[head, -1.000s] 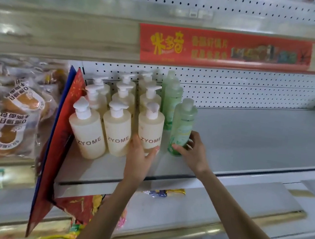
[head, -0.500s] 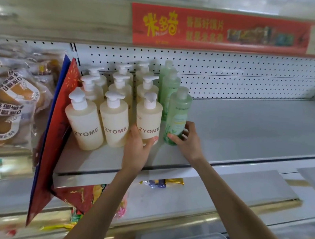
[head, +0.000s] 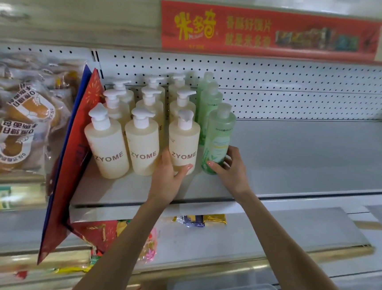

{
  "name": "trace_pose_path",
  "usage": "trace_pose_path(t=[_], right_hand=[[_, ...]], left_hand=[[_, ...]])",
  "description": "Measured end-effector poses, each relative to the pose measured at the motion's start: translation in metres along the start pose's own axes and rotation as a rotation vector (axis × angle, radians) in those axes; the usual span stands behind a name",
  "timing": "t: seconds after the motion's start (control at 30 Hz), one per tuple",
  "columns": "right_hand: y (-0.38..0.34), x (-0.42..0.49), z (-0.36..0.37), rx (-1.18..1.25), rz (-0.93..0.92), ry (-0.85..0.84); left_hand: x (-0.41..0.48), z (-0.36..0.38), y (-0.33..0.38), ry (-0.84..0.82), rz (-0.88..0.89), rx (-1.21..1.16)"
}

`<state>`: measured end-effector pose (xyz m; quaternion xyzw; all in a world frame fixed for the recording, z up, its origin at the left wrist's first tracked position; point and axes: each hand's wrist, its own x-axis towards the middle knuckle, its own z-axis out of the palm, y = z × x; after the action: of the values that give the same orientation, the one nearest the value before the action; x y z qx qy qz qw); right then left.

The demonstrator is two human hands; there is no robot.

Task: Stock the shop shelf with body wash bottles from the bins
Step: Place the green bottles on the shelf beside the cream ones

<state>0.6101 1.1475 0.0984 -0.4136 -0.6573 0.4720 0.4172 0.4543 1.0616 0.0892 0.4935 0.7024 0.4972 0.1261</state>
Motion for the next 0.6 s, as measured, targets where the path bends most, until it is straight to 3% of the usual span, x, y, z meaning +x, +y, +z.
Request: trace_pose_path(t=[0.6], right_hand=[[0.0031,0.0016,-0.0017,-0.037,0.007,-0.043]], left_hand=[[-0.0043,0.0057,0.0014,-0.020,-0.037,0.052]])
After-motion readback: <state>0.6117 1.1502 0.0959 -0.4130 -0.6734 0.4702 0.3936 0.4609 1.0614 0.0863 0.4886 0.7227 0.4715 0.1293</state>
